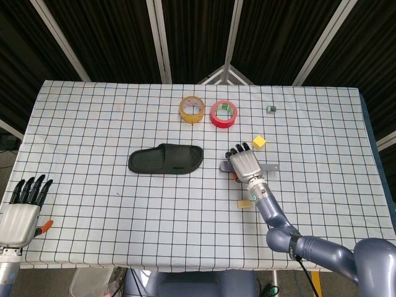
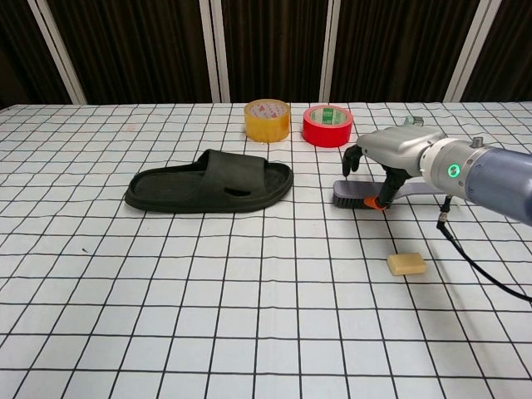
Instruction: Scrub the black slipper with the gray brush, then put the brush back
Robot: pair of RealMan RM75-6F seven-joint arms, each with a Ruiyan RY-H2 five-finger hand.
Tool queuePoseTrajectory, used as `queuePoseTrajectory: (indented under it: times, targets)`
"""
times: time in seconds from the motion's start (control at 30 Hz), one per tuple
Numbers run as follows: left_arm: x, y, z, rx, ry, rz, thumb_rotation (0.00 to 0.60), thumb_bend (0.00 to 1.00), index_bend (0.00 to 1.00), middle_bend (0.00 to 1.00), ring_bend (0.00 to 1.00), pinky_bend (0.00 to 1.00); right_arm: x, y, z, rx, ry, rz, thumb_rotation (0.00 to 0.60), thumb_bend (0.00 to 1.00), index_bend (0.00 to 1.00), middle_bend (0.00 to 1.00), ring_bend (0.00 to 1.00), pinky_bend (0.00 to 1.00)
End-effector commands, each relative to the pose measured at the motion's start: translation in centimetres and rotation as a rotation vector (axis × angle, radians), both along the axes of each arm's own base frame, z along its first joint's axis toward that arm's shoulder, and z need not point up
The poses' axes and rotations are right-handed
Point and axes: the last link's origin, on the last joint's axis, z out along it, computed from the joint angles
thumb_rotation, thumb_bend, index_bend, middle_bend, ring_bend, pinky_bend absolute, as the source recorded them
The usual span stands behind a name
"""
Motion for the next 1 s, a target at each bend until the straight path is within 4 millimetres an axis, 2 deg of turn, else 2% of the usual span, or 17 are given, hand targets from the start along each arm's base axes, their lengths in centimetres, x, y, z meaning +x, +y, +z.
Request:
queuePoseTrajectory:
  times: [0.03, 0.67, 0.87, 1.0]
  targets:
    - [0.00, 0.00, -0.01, 0.001, 0.000, 0.001, 0.600, 0.10, 0.00, 0.00, 0.00, 0.02, -0.13, -0.10, -0.04, -0.002, 0.002, 0.001, 0.600, 0.40, 0.34, 0.29, 0.17, 0.15]
    - [-0.06, 0.03, -0.01, -0.004, -0.003, 0.013, 0.600, 0.10, 0.00, 0.00, 0.00, 0.02, -0.48, -0.03, -0.34, -0.006, 0.002, 0.005, 0.600, 0.40, 0.45, 0.38, 0.25, 0.23]
    - [-0.05, 0.05, -0.12, -0.010, -0.002, 0.012, 0.600, 0.10, 0.00, 0.00, 0.00, 0.02, -0.54, 0.03, -0.37, -0.014, 0.001, 0.015, 0.600, 0.43, 0.54, 0.45, 0.34, 0.39]
    - [-0.04, 0.08, -0.23, -0.016, 0.000, 0.010, 0.600, 0.18, 0.00, 0.00, 0.00, 0.02, -0.54, 0.05, -0.36, -0.019, -0.019, 0.020, 0.600, 0.46, 0.62, 0.52, 0.42, 0.48]
